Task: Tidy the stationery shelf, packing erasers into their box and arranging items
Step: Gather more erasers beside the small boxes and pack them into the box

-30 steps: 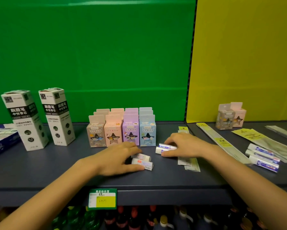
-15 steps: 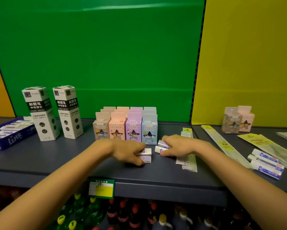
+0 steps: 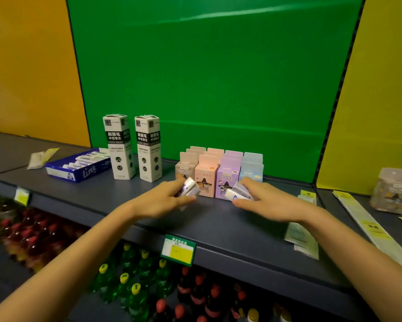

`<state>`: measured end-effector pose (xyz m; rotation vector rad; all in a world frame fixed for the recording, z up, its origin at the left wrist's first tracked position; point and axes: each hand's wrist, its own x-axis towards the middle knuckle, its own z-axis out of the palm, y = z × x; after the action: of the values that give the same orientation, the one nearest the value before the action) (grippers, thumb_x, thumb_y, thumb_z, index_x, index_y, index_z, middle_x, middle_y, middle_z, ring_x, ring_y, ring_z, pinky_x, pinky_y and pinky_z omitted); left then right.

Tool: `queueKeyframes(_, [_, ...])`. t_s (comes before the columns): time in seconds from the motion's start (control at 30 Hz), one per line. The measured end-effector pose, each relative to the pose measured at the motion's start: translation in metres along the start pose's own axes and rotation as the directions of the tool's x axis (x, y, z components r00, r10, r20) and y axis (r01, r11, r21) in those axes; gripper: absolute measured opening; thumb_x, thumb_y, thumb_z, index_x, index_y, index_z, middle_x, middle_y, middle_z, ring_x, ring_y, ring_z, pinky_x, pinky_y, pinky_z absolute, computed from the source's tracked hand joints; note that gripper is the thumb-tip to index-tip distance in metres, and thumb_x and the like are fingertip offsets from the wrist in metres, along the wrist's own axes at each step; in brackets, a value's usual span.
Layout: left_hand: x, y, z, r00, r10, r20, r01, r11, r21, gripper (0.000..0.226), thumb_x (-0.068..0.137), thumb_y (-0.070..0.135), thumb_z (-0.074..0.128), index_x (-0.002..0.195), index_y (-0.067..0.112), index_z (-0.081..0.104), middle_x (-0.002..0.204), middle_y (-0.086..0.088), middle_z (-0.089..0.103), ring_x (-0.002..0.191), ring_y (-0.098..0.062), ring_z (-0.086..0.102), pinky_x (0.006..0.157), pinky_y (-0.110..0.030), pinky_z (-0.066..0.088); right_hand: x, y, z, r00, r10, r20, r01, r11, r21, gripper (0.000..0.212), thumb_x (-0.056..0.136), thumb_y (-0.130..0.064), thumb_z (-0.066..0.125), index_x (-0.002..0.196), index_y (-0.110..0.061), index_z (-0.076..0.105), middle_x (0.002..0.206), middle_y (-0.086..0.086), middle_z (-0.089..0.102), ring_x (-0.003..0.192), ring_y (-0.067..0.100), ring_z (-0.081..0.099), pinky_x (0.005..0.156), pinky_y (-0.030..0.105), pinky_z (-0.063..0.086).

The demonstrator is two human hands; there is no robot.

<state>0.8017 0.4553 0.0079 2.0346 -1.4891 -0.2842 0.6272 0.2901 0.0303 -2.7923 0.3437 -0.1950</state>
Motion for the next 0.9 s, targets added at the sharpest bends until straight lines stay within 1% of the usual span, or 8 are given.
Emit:
queueKeyframes(0.1, [-0.022, -0.022, -0.018, 0.989, -0.112, -0.092, 0.102, 0.988, -0.113, 0.031, 0.091, 0.031, 0.050, 0.105, 0.004, 0.049, 0.087, -0.007, 0.055, 0.073, -0.016, 0.047, 0.067, -0.029, 0.040, 0.016, -0.027, 0.009, 0.998, -0.050, -0.022, 0.052, 0.995, 0.080, 0.020, 0.094, -0.034, 0.045, 0.101, -0.017, 0.038, 0.085, -0.005, 0.048, 0.073, 0.010, 0.044, 0.065, 0.023, 0.035])
queueKeyframes(0.2, [-0.047, -0.052, -0.038, 0.970, -0.198, -0.138, 0.170, 0.966, -0.193, 0.028, 0.091, 0.029, 0.050, 0.107, 0.006, 0.051, 0.086, -0.003, 0.055, 0.073, -0.015, 0.048, 0.066, -0.026, 0.039, 0.037, -0.058, 0.025, 0.997, -0.080, -0.016, 0.082, 0.990, 0.119, 0.014, 0.095, -0.034, 0.043, 0.097, -0.024, 0.034, 0.093, -0.001, 0.050, 0.083, 0.017, 0.047, 0.071, 0.029, 0.036])
queueKeyframes(0.4, [-0.106, -0.114, -0.090, 0.943, -0.290, -0.160, 0.240, 0.931, -0.276, 0.026, 0.091, 0.025, 0.051, 0.111, 0.008, 0.050, 0.089, -0.002, 0.055, 0.083, -0.016, 0.050, 0.076, -0.029, 0.042, 0.085, -0.128, 0.061, 0.996, -0.088, -0.033, 0.092, 0.984, 0.154, 0.014, 0.094, -0.030, 0.042, 0.096, -0.016, 0.041, 0.089, 0.004, 0.052, 0.082, 0.020, 0.047, 0.065, 0.031, 0.034])
queueKeyframes(0.53, [-0.146, -0.157, -0.130, 0.939, -0.295, -0.178, 0.248, 0.937, -0.244, 0.019, 0.094, 0.024, 0.047, 0.098, 0.006, 0.048, 0.079, -0.003, 0.048, 0.067, -0.012, 0.042, 0.062, -0.022, 0.037, 0.122, -0.177, 0.089, 0.993, -0.102, -0.054, 0.111, 0.974, 0.197, 0.029, 0.094, -0.033, 0.044, 0.105, -0.006, 0.047, 0.105, 0.010, 0.057, 0.092, 0.027, 0.053, 0.070, 0.032, 0.039])
queueKeyframes(0.63, [-0.166, -0.189, -0.157, 0.927, -0.319, -0.196, 0.268, 0.930, -0.250, 0.036, 0.092, 0.033, 0.047, 0.112, 0.003, 0.045, 0.090, -0.013, 0.051, 0.071, -0.015, 0.041, 0.066, -0.028, 0.035, 0.148, -0.209, 0.109, 0.988, -0.126, -0.087, 0.142, 0.964, 0.225, 0.031, 0.094, -0.033, 0.046, 0.105, -0.004, 0.051, 0.104, 0.015, 0.059, 0.088, 0.026, 0.052, 0.069, 0.032, 0.036])
queueKeyframes(0.73, [-0.179, -0.213, -0.184, 0.906, -0.348, -0.242, 0.280, 0.919, -0.277, 0.058, 0.076, 0.049, 0.049, 0.115, 0.006, 0.045, 0.108, -0.020, 0.056, 0.083, -0.019, 0.046, 0.074, -0.034, 0.038, 0.173, -0.238, 0.119, 0.984, -0.122, -0.131, 0.150, 0.963, 0.224, 0.021, 0.093, -0.031, 0.049, 0.093, -0.010, 0.053, 0.083, 0.004, 0.055, 0.077, 0.022, 0.048, 0.062, 0.027, 0.034])
queueKeyframes(0.83, [-0.182, -0.231, -0.207, 0.887, -0.377, -0.267, 0.287, 0.903, -0.320, 0.068, 0.069, 0.053, 0.050, 0.115, 0.002, 0.045, 0.087, -0.015, 0.050, 0.078, -0.018, 0.042, 0.072, -0.033, 0.035, 0.197, -0.261, 0.121, 0.980, -0.101, -0.172, 0.137, 0.968, 0.211, 0.014, 0.092, -0.028, 0.051, 0.089, -0.015, 0.053, 0.071, -0.005, 0.050, 0.068, 0.016, 0.044, 0.054, 0.017, 0.030])
queueKeyframes(0.9, [-0.179, -0.246, -0.218, 0.897, -0.354, -0.265, 0.270, 0.913, -0.306, 0.047, 0.085, 0.040, 0.050, 0.109, 0.000, 0.045, 0.075, -0.003, 0.043, 0.065, -0.013, 0.036, 0.062, -0.027, 0.032, 0.213, -0.272, 0.122, 0.979, -0.085, -0.184, 0.125, 0.967, 0.220, 0.021, 0.091, -0.029, 0.052, 0.088, -0.009, 0.056, 0.073, 0.001, 0.057, 0.068, 0.017, 0.046, 0.057, 0.021, 0.033])
